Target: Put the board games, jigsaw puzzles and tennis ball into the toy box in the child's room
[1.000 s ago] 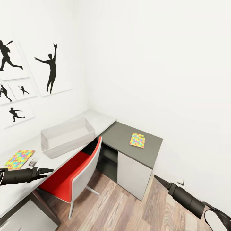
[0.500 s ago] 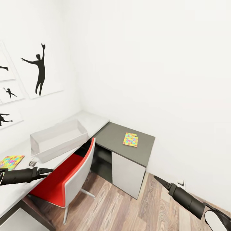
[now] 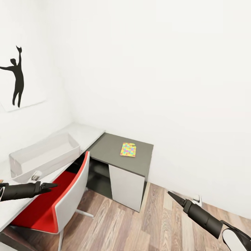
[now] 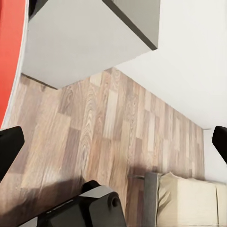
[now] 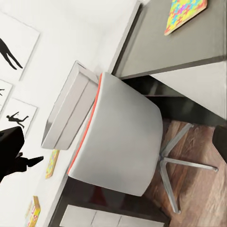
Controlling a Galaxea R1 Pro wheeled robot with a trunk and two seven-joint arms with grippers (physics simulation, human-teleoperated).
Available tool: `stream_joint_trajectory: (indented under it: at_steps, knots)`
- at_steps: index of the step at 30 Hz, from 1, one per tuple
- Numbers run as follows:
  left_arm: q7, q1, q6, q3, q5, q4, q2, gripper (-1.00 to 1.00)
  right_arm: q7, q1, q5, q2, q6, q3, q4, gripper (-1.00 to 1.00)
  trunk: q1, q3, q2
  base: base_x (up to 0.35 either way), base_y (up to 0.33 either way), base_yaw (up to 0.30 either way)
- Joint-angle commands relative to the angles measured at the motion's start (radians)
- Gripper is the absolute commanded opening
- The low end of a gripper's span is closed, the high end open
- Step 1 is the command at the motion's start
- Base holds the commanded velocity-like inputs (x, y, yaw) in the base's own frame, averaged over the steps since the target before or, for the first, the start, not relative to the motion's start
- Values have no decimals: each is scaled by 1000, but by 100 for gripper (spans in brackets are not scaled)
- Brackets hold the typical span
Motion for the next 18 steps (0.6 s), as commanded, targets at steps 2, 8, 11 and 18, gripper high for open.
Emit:
stream_joint_trajectory:
  at_steps: [2,8,11,18]
  knots:
    - [-2,0,9,0,3,0,0,100,0,-1,-7,0,8,-1,4,100,1,-2,-2,-28,0,-285]
    - [-2,0,8,0,3,0,0,100,0,-1,-7,0,8,-1,11,100,1,-2,-2,-12,0,-285]
    - [-1,0,7,0,3,0,0,100,0,-1,-7,0,8,-1,13,100,1,-2,-2,-3,0,-285]
    - [-1,0,7,0,3,0,0,100,0,-1,-7,0,8,-1,14,100,1,-2,-2,-1,0,-285]
